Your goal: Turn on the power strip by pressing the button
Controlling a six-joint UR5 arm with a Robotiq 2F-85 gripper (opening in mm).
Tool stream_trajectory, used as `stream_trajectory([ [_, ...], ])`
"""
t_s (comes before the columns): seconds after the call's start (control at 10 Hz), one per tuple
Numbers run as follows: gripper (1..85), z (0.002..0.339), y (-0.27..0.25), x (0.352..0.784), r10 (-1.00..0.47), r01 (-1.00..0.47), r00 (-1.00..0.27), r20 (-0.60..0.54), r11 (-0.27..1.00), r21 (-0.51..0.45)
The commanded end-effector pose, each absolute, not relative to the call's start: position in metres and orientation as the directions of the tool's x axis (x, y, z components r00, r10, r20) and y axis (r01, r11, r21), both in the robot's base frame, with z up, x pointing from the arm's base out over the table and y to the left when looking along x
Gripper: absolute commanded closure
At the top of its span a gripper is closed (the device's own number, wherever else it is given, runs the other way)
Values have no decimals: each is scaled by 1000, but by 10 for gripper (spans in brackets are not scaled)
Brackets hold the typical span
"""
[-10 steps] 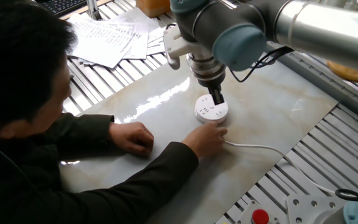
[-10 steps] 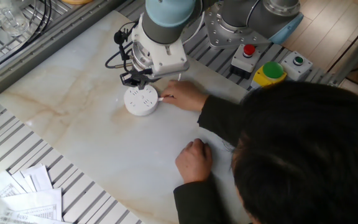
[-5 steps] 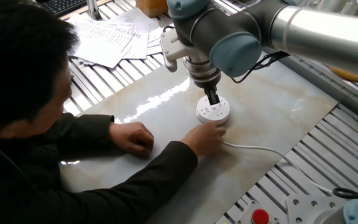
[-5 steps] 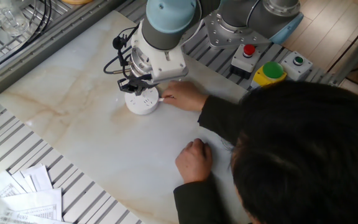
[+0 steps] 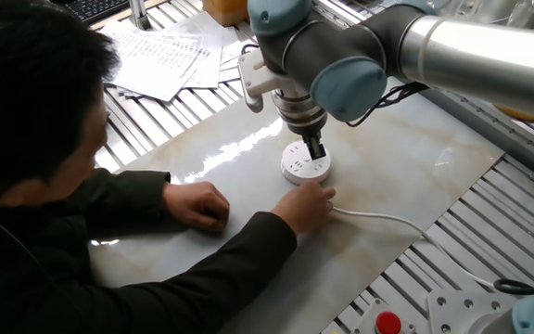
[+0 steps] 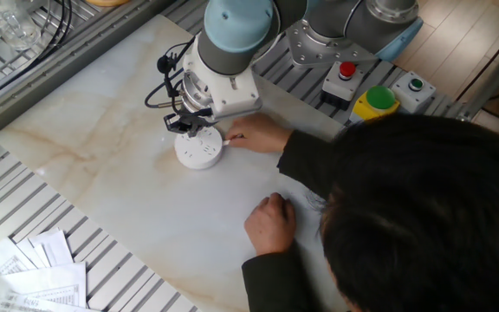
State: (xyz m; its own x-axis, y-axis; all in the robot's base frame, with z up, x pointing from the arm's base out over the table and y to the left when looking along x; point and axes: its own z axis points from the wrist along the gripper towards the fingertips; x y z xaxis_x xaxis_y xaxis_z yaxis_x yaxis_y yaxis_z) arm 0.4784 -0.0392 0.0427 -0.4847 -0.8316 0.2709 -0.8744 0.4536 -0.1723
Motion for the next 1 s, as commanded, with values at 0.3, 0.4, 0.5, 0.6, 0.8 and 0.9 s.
stream_trajectory([
  [0.3, 847, 40, -32, 487, -832, -871, -491, 260, 457, -182],
  [0.4, 847, 37, -32, 489, -832, -871, -490, 258, 457, -182],
  [0.5, 847, 35, -33, 487, -834, -872, -489, 256, 456, -180],
  [0.6, 847, 34, -34, 484, -836, -872, -488, 251, 456, -177],
  [0.8, 847, 31, -33, 482, -836, -872, -489, 250, 458, -176],
  [0.9, 847, 29, -32, 482, -835, -870, -492, 247, 459, -181],
])
